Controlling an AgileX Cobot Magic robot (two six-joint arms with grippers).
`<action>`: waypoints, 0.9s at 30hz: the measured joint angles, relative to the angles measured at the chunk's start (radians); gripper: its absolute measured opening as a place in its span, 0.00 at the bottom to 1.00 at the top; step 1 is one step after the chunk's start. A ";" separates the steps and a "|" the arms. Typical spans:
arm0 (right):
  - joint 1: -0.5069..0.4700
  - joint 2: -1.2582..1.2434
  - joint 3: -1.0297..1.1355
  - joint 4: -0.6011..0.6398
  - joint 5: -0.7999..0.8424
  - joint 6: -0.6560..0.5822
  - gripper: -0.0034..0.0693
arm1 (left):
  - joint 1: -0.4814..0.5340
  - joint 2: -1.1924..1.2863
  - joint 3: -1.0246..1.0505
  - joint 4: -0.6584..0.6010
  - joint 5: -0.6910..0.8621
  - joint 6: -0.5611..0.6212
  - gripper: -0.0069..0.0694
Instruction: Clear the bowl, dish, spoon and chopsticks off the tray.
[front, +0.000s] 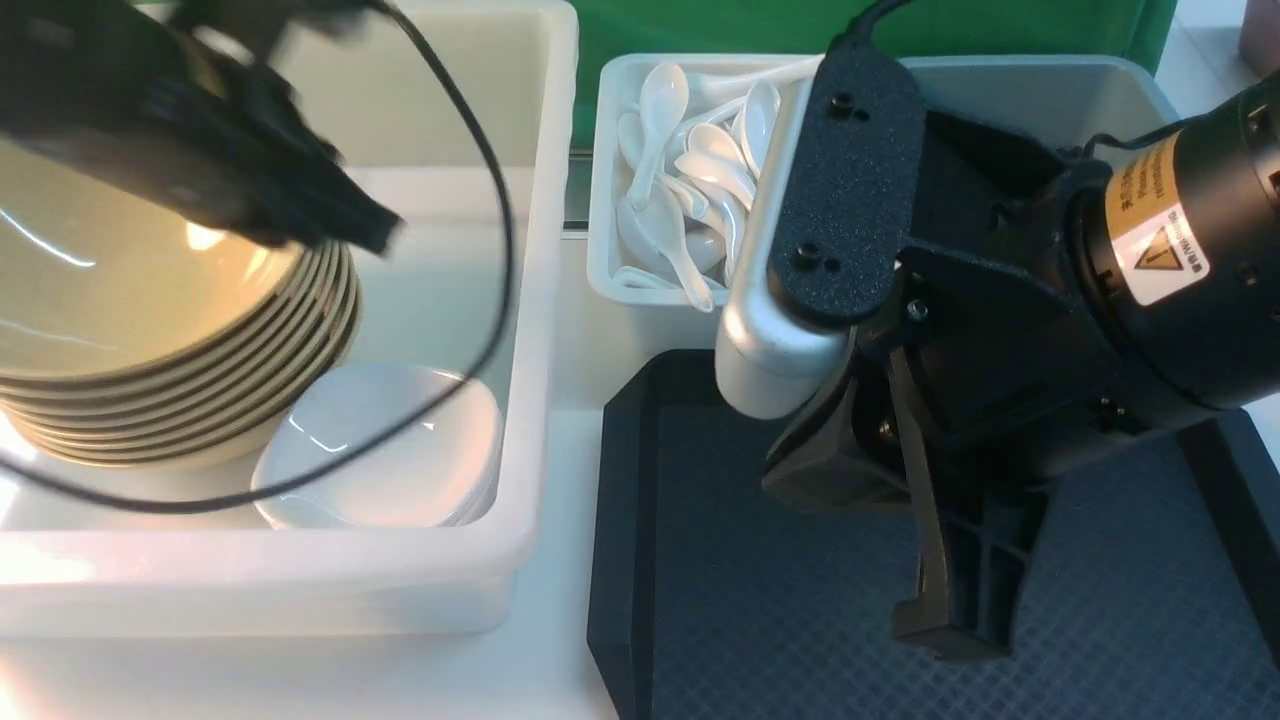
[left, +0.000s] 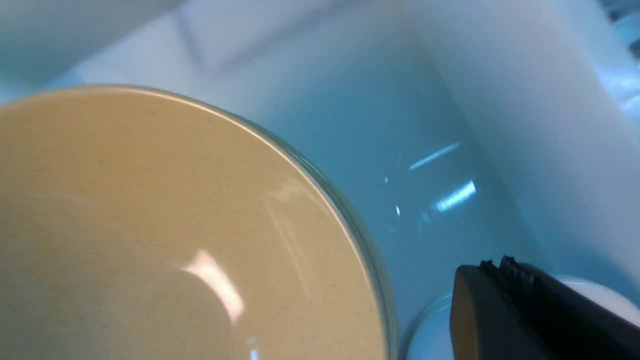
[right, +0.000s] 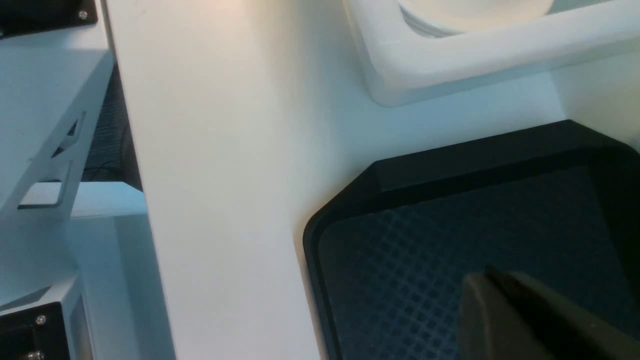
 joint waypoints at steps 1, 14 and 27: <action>0.000 0.000 0.000 0.000 0.000 0.000 0.11 | 0.000 -0.028 0.006 0.001 -0.002 0.000 0.07; 0.000 -0.259 0.158 -0.026 -0.239 0.071 0.11 | 0.000 -0.690 0.561 0.007 -0.070 -0.144 0.07; 0.000 -0.650 0.635 -0.025 -0.832 0.071 0.11 | 0.000 -1.161 0.811 0.072 -0.229 -0.313 0.07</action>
